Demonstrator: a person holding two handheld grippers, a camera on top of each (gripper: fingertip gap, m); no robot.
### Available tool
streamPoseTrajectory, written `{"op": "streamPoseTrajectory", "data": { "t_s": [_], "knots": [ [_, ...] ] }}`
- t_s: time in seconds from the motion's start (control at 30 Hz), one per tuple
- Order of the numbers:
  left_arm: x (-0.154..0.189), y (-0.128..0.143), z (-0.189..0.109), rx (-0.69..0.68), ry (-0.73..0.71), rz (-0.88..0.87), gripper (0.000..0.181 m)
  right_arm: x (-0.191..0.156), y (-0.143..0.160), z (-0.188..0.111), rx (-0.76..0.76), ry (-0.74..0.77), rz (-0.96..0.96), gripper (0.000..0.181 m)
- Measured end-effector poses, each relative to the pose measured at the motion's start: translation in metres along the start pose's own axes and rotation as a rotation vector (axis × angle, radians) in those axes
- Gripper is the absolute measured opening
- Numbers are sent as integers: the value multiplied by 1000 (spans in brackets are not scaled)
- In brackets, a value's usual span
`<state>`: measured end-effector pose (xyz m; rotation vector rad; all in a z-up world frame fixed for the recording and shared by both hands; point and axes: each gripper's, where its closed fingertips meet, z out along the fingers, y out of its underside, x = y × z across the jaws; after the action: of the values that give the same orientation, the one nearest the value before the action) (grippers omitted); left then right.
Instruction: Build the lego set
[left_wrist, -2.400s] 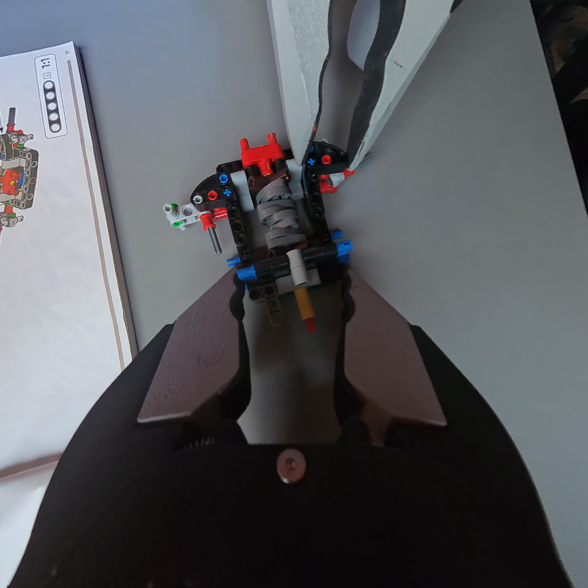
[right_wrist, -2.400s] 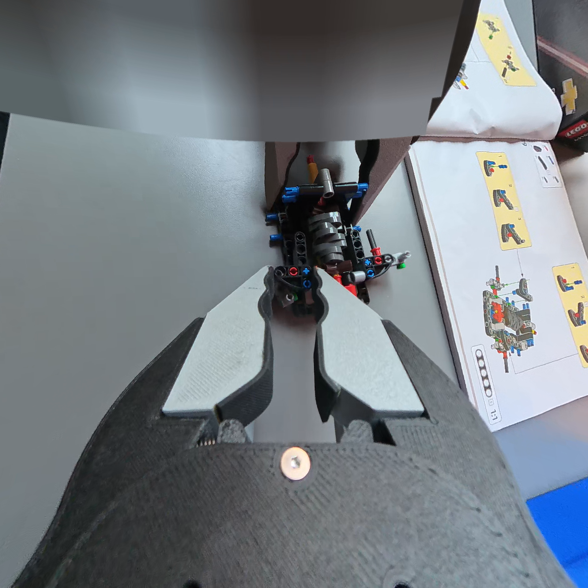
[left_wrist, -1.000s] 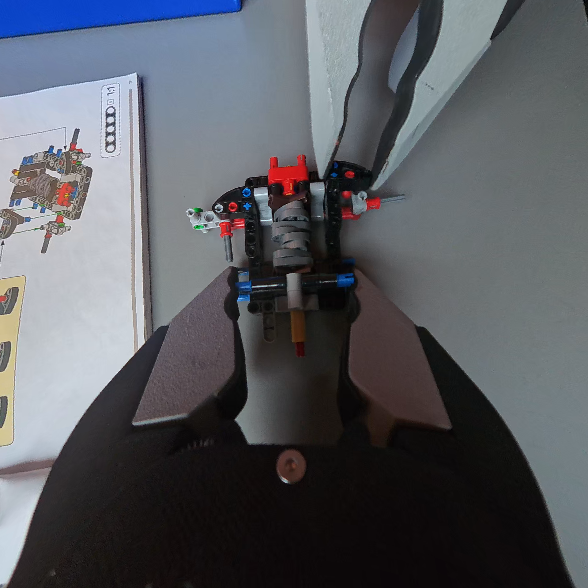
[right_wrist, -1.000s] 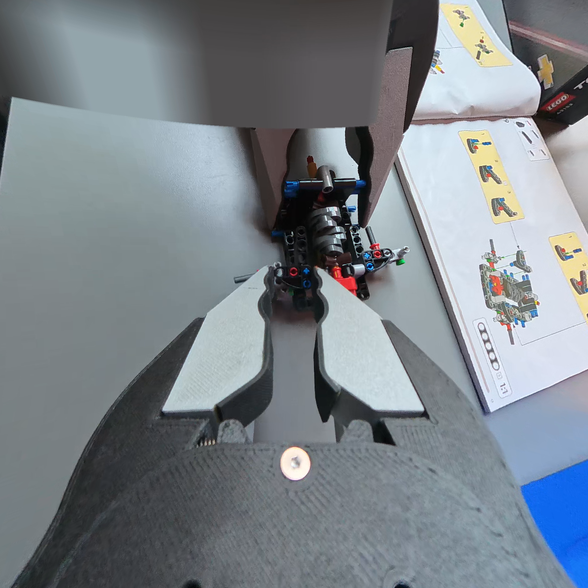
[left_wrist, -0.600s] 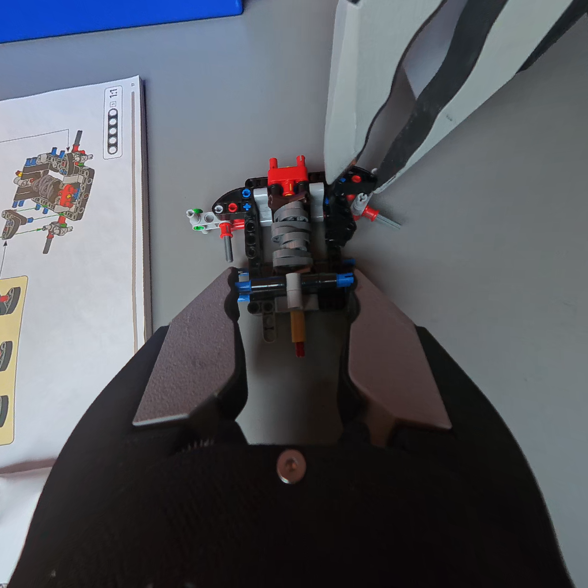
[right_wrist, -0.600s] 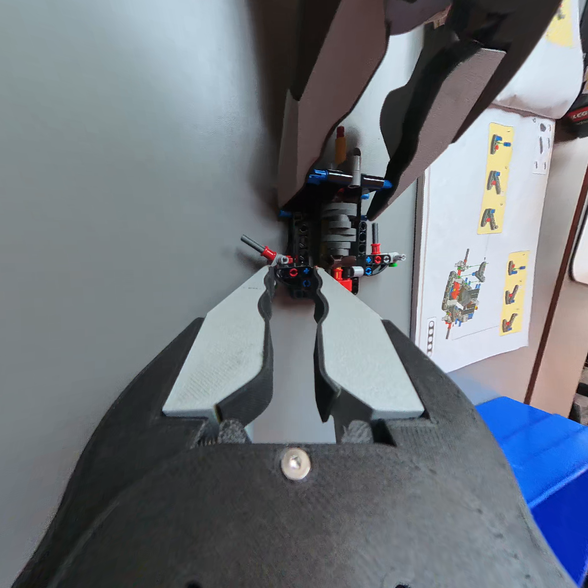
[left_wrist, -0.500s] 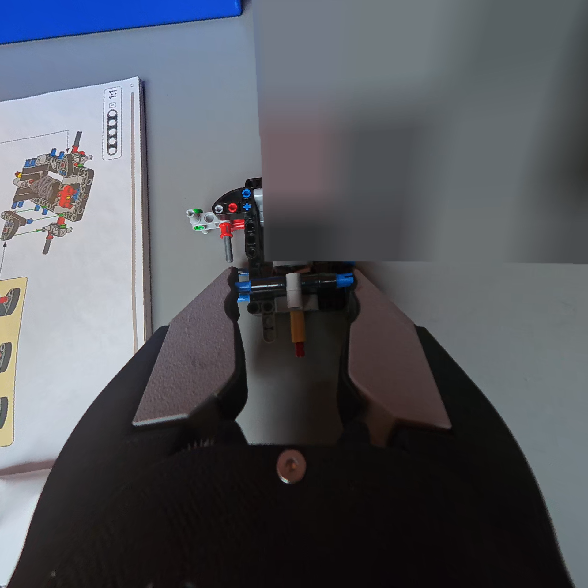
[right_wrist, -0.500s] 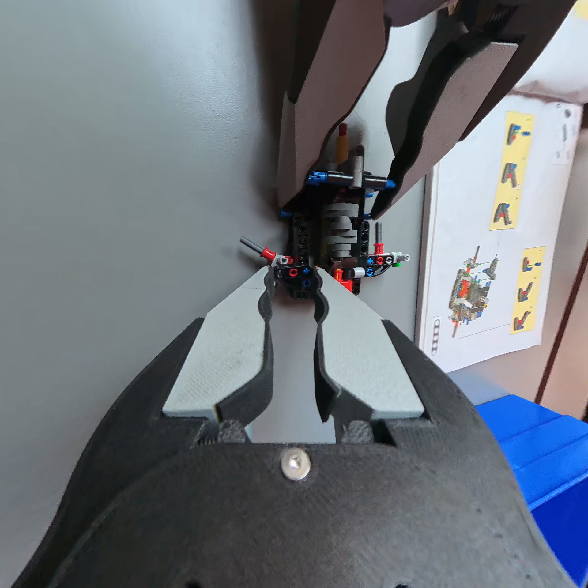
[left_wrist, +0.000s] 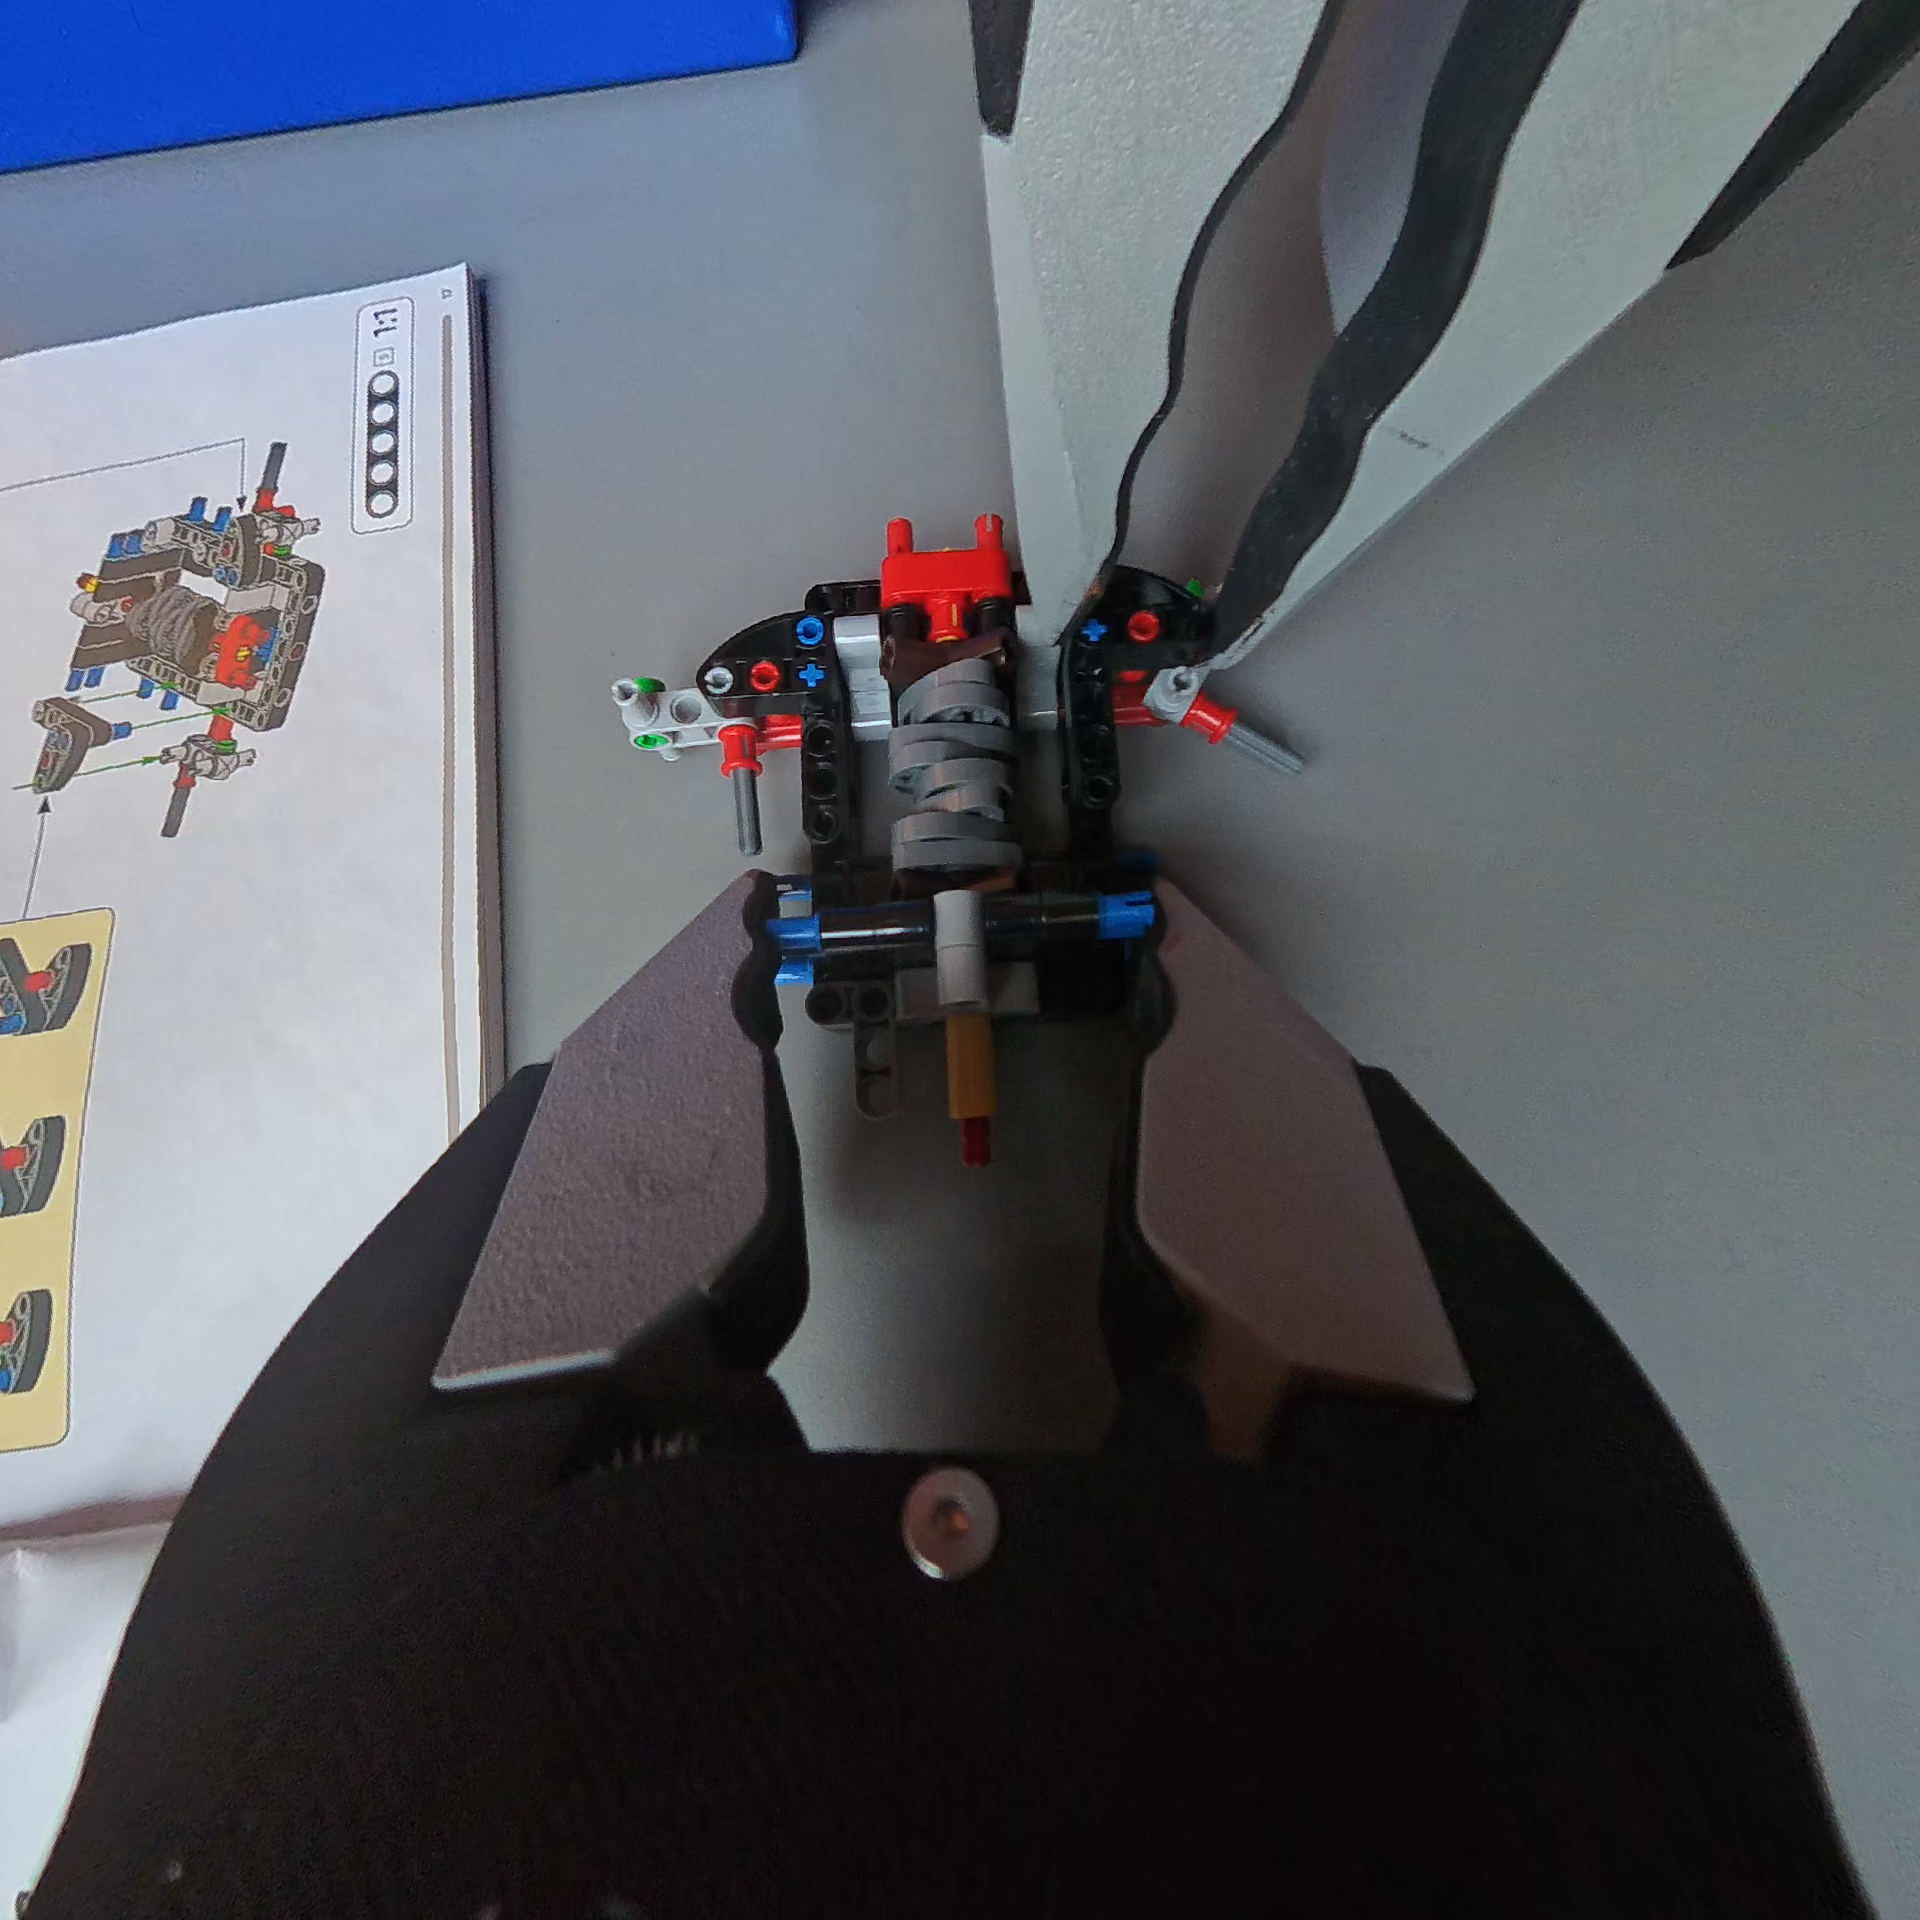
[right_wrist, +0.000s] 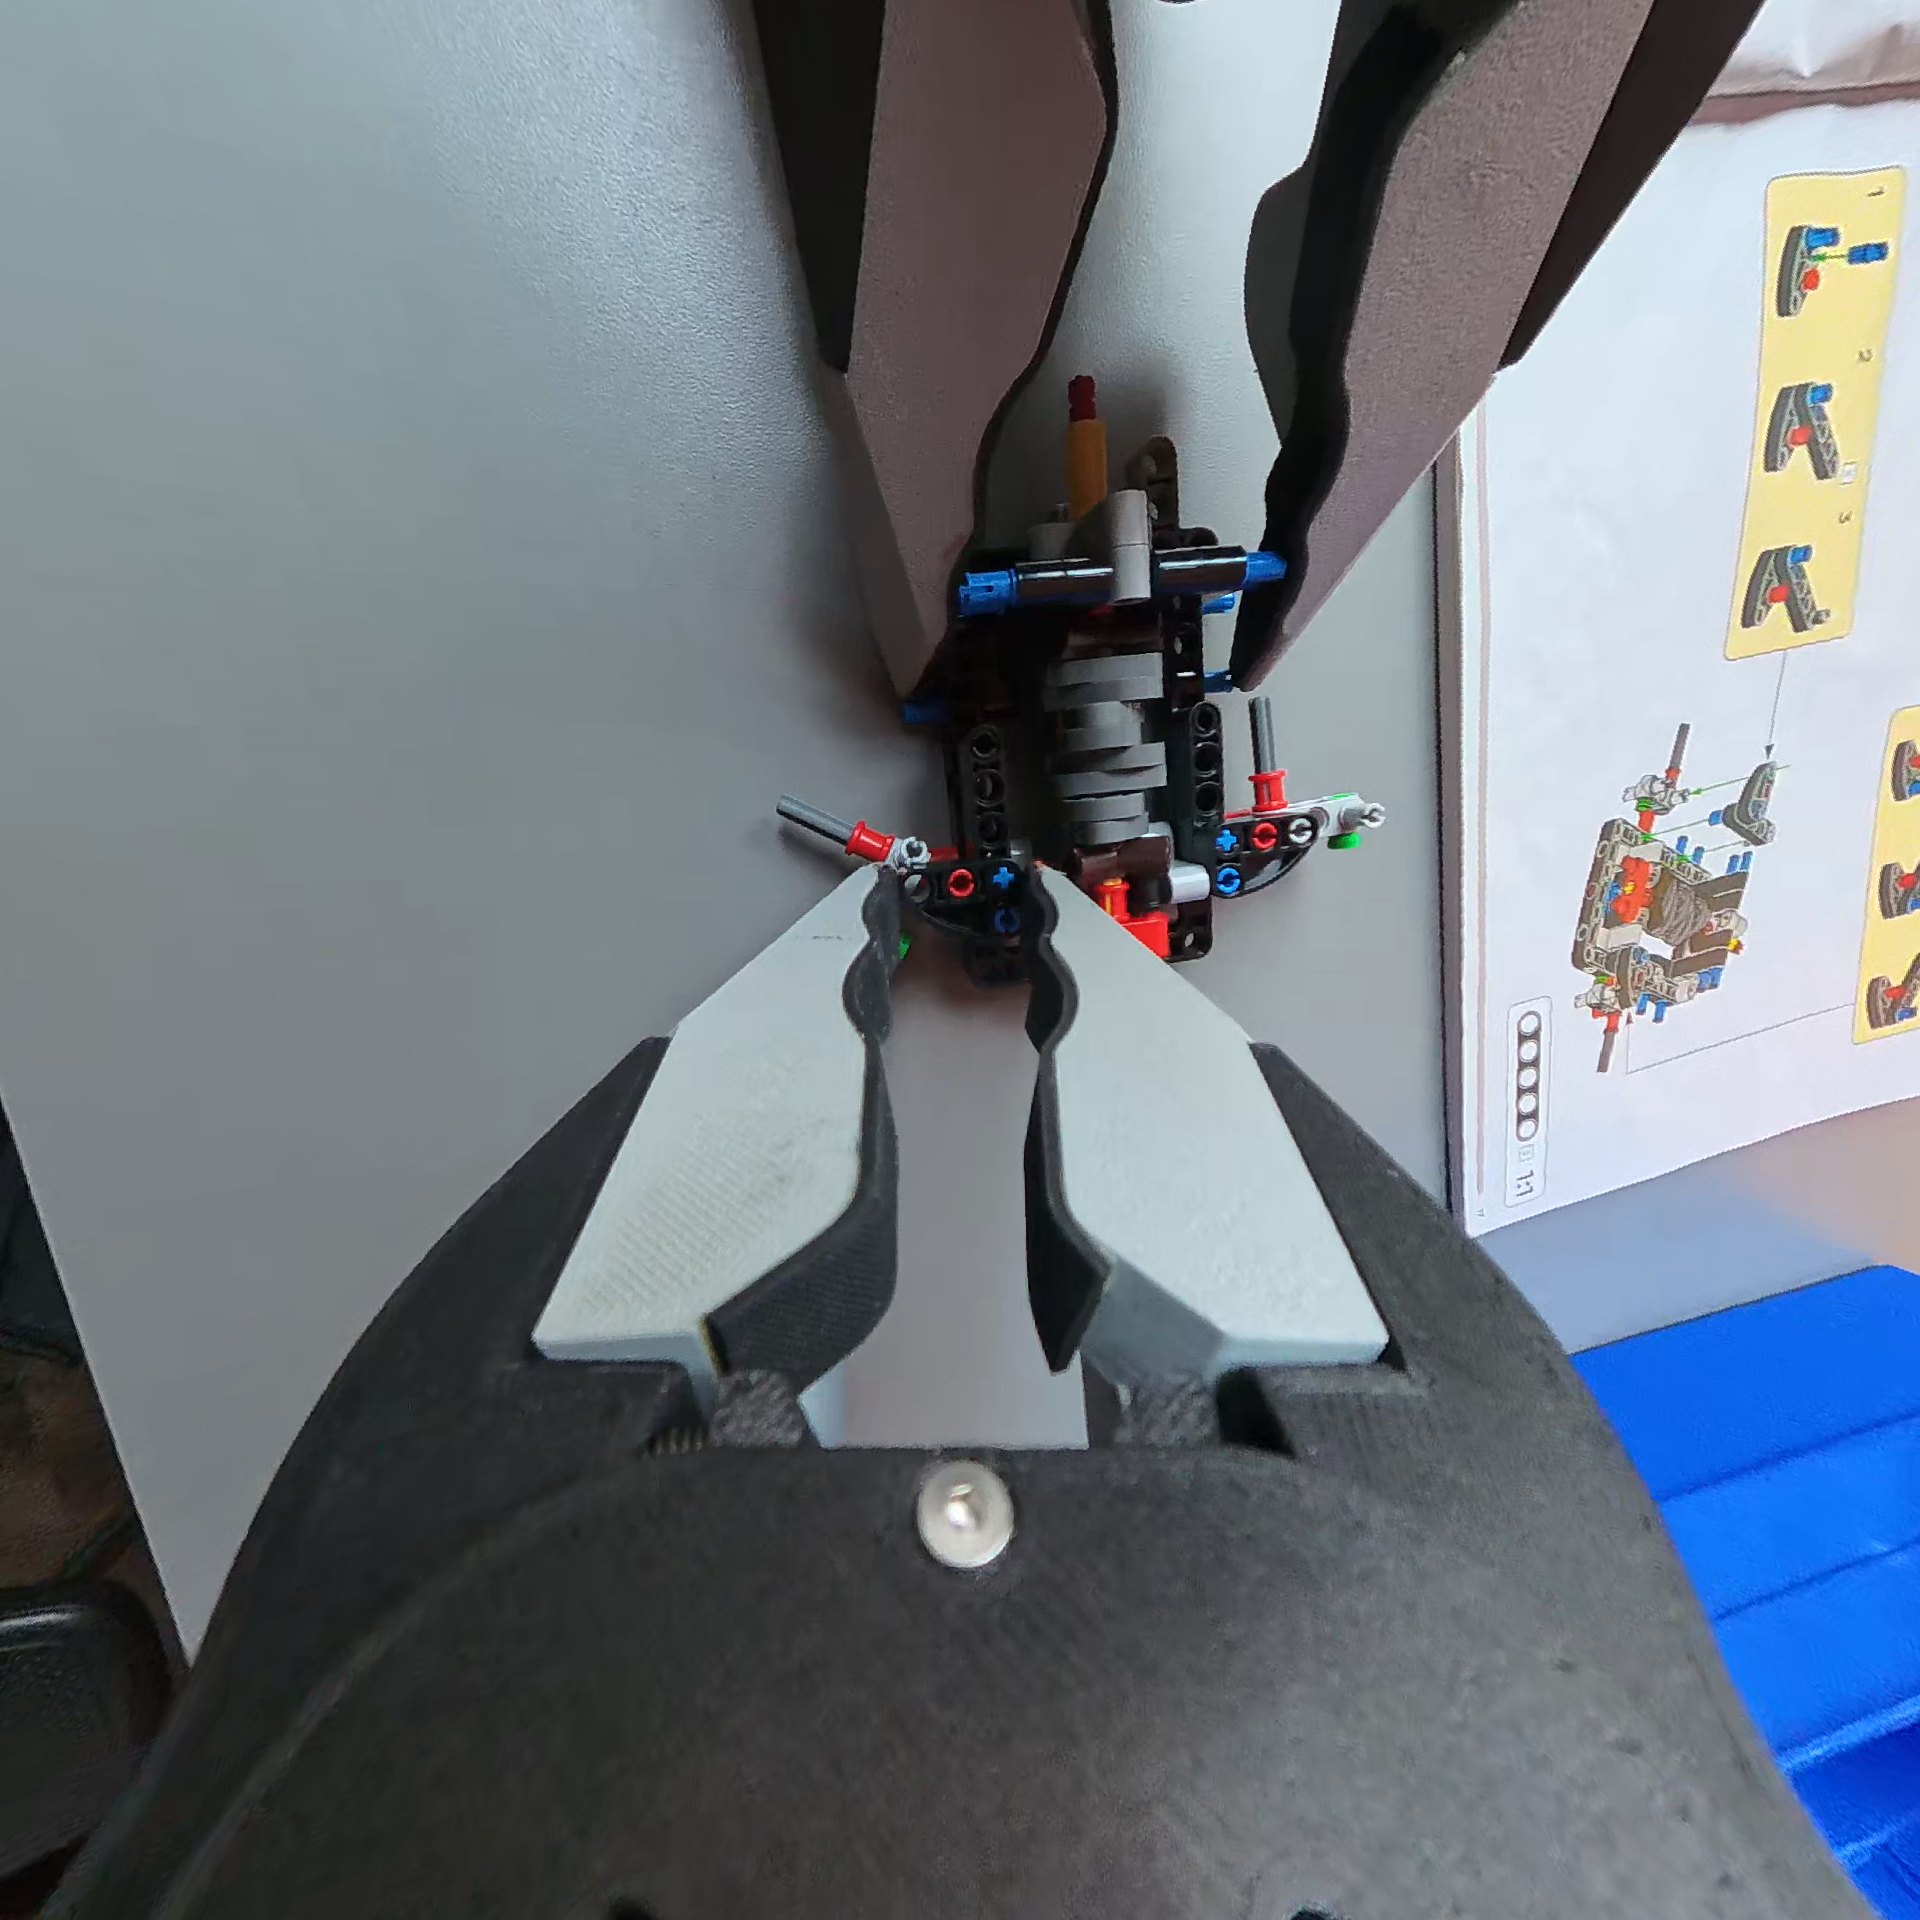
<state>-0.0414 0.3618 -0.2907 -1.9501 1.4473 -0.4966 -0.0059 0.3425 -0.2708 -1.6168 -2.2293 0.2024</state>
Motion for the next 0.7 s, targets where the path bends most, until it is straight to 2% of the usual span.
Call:
{"op": "streamPoseTrajectory", "data": {
  "t_s": [0.17,0.7],
  "knots": [
    [0,0,0,-2,-6,0,66,0,1,0,2,-68,24,21],
    [0,0,-1,-1,-12,-19,65,0,2,2,-30,-124,-46,21]
  ]
}}
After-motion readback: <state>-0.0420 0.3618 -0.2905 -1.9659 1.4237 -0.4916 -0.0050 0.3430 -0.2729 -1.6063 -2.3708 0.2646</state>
